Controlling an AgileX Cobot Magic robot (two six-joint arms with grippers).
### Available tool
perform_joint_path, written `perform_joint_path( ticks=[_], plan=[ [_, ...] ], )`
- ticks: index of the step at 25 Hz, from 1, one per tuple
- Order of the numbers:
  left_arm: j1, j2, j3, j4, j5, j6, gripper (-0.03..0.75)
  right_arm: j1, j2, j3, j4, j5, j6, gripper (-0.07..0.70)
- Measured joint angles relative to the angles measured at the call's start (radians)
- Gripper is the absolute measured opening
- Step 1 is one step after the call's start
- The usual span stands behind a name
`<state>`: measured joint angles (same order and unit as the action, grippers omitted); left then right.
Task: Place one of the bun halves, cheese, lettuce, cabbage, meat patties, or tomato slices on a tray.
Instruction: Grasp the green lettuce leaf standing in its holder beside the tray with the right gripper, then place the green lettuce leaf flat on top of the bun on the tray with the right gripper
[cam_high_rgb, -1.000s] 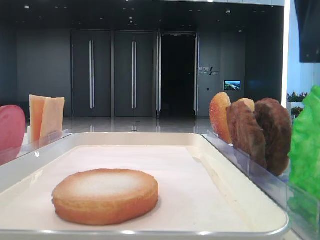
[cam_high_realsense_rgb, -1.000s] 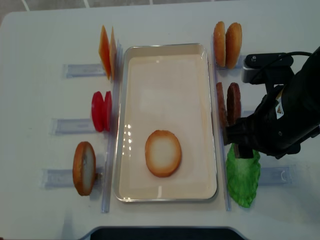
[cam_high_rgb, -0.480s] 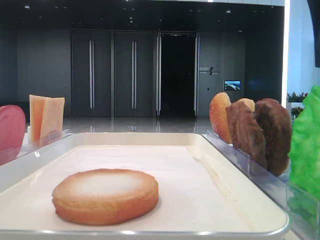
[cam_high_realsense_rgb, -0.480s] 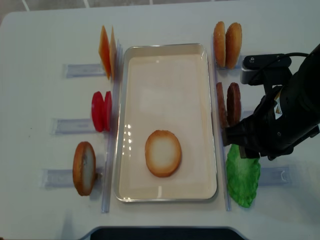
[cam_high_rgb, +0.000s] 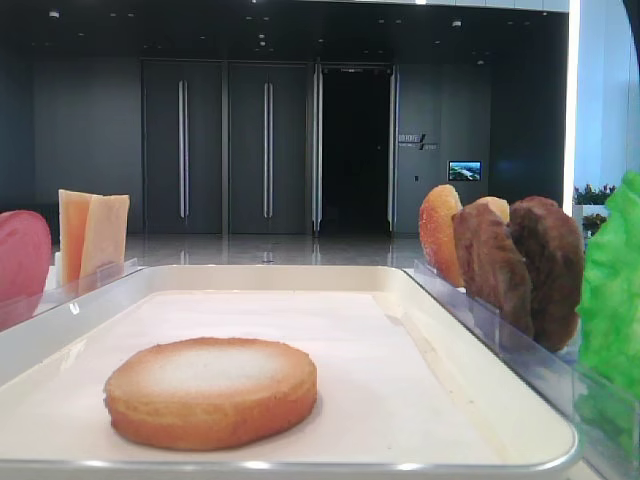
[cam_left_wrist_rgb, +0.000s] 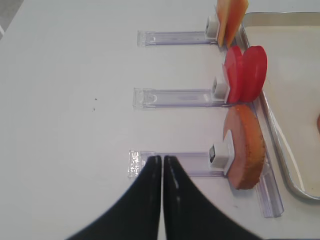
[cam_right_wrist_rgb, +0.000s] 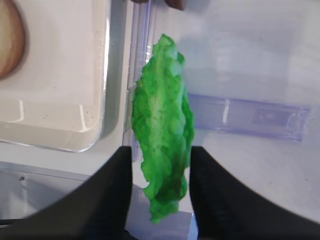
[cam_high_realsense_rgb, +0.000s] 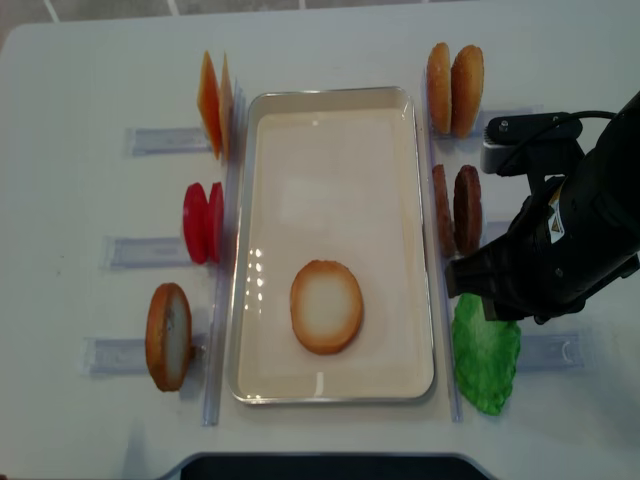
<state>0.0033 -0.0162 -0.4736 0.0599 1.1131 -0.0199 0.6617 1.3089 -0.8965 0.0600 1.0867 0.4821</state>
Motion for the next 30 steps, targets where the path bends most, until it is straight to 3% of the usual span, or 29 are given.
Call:
perform_joint_path(
  ticks=[3, 12, 21, 26, 30],
  plan=[
    [0.0, 0.0, 0.0, 0.0, 0.0, 0.0, -0.007, 0.0, 0.0, 0.0, -0.012, 0.0, 0.0, 0.26],
    [0.0, 0.0, 0.0, 0.0, 0.0, 0.0, -0.007, 0.0, 0.0, 0.0, -0.02, 0.0, -0.018, 0.027],
    [0.0, 0.0, 0.0, 0.0, 0.0, 0.0, -0.007, 0.0, -0.029, 0.0, -0.019, 0.003, -0.042, 0.028],
    [0.0, 0.0, 0.0, 0.0, 0.0, 0.0, -0.007, 0.0, -0.126, -0.04, -0.018, 0.053, -0.046, 0.028],
    [0.0, 0.0, 0.0, 0.0, 0.0, 0.0, -0.007, 0.0, -0.178, -0.082, 0.032, 0.06, -0.093, 0.028]
  ],
)
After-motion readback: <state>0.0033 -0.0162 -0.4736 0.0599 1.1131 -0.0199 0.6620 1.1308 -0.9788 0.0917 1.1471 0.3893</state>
